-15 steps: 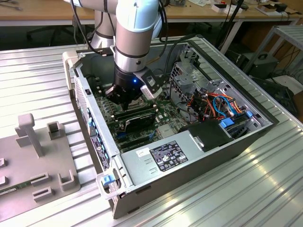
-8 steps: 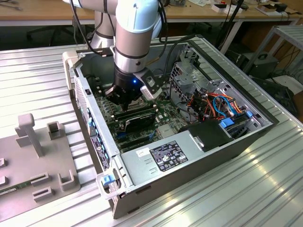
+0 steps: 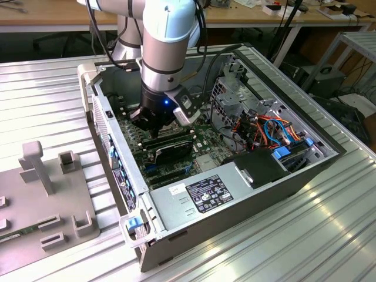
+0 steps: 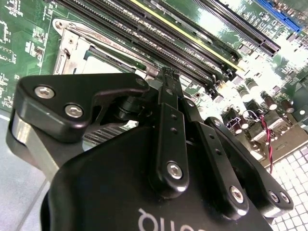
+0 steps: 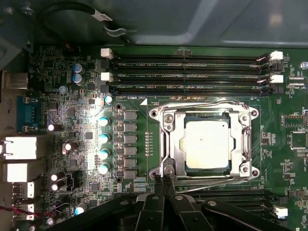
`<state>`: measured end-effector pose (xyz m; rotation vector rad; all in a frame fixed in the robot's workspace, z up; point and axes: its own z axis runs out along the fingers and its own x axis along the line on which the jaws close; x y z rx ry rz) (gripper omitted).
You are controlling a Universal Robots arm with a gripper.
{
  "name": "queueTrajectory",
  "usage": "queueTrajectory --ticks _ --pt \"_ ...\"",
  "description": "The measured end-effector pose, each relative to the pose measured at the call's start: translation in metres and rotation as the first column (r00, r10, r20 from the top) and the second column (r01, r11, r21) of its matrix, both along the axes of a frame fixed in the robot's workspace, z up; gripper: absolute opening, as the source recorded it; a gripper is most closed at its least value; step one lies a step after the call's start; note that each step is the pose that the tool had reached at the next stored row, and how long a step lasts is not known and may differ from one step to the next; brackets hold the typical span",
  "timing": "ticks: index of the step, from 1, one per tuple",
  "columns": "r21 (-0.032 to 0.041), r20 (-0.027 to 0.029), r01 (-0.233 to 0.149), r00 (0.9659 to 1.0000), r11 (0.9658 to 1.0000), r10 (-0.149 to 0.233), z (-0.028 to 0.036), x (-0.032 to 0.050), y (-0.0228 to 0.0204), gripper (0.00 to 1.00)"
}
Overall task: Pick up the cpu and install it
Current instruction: 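Install the second cpu locking lever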
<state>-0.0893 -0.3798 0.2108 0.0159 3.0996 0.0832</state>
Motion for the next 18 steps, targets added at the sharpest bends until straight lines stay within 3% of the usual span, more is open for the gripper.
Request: queueTrajectory --ticks 18 --pt "-0.0002 -0.0002 0.0 1.0 1.0 0.0 -0.0057 -0.001 0.0033 0.11"
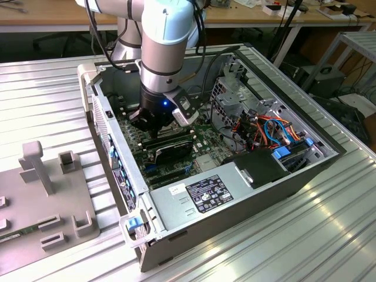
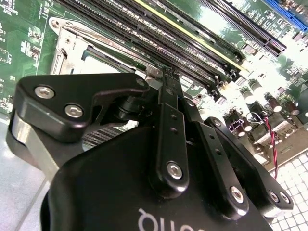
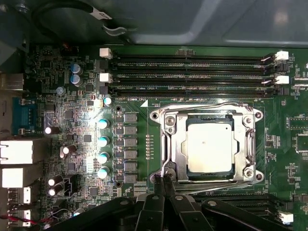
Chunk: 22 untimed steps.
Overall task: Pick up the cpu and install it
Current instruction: 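Install the second cpu locking lever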
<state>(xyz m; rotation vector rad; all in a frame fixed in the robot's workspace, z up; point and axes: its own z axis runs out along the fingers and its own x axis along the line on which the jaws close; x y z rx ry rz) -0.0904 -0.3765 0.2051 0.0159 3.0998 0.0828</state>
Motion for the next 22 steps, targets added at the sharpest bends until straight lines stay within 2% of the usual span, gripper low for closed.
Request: queueTrajectory --ticks 3,12,22 --pt "0.0002 0.0001 0.0 1.0 1.0 0.0 -0.0015 -0.0012 0.002 0.11" --pt "0.0001 0.0 0.0 1.0 1.0 0.0 -0.0032 -0.0015 0.002 0.11" --pt "0.0002 0.0001 0.0 1.0 1.0 0.0 -0.0033 -0.0015 -0.0013 0.11"
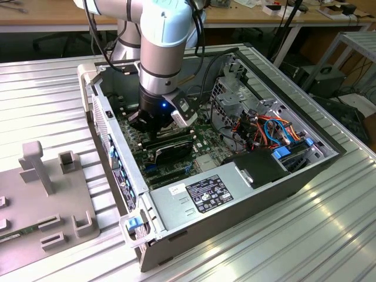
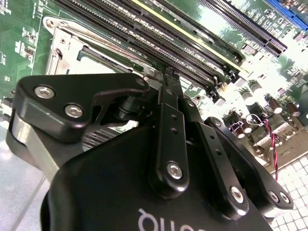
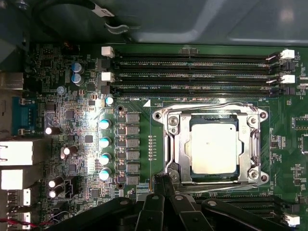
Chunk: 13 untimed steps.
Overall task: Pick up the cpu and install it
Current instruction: 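Install the second cpu locking lever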
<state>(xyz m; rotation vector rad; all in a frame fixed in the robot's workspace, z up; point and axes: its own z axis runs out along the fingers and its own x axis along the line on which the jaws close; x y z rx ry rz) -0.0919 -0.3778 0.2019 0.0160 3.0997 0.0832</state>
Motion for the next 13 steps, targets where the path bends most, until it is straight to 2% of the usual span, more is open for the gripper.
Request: queueTrajectory --ticks 4,6,13 --pt "0.0004 0.0005 0.0 1.0 1.0 0.0 0.0021 0.0 0.0 0.11" --pt "-0.0002 0.0001 0.0 1.0 1.0 0.0 0.008 0.0 -0.0001 0.11" --pt "-0.0007 0.0001 0.0 1.0 1.0 0.0 0.0211 0.0 -0.0001 0.11"
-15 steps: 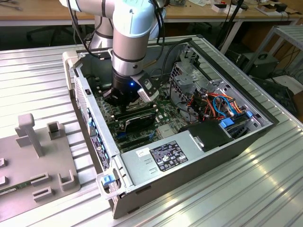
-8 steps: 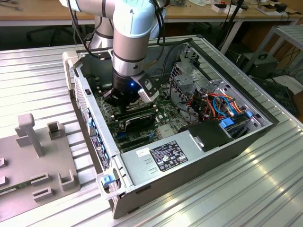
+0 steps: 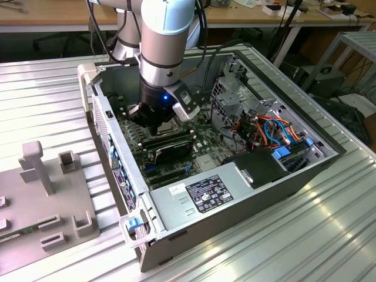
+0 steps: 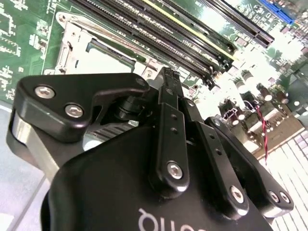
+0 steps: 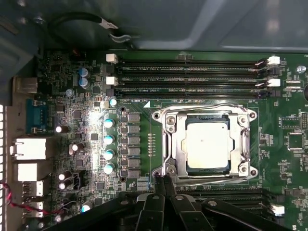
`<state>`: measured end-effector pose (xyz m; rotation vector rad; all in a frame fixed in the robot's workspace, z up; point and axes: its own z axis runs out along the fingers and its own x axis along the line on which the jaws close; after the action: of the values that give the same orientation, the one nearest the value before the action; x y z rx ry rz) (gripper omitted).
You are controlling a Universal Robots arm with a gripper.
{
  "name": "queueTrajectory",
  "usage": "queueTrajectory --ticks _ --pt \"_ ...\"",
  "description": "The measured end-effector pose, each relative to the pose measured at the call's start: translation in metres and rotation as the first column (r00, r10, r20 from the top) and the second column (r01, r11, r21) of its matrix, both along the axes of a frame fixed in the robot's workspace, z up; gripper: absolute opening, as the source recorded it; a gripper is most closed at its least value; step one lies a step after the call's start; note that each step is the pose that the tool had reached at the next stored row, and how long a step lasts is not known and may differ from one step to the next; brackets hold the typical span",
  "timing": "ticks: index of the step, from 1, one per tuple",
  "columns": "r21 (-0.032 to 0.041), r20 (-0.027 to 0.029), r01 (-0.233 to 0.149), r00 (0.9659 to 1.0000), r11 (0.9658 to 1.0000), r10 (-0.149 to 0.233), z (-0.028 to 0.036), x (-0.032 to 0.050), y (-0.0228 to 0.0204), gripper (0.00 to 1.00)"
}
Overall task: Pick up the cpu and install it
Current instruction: 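Install the second cpu locking lever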
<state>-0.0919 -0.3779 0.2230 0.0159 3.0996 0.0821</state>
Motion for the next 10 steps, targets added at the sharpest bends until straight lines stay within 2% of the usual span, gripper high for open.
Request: queueTrajectory --ticks 3,10 --pt "0.0 0.0 0.0 1.0 1.0 0.0 0.0034 0.0 0.0 0.11" --pt "-0.0003 -0.0002 0.0 1.0 1.0 0.0 0.0038 0.0015 0.0 0.11"
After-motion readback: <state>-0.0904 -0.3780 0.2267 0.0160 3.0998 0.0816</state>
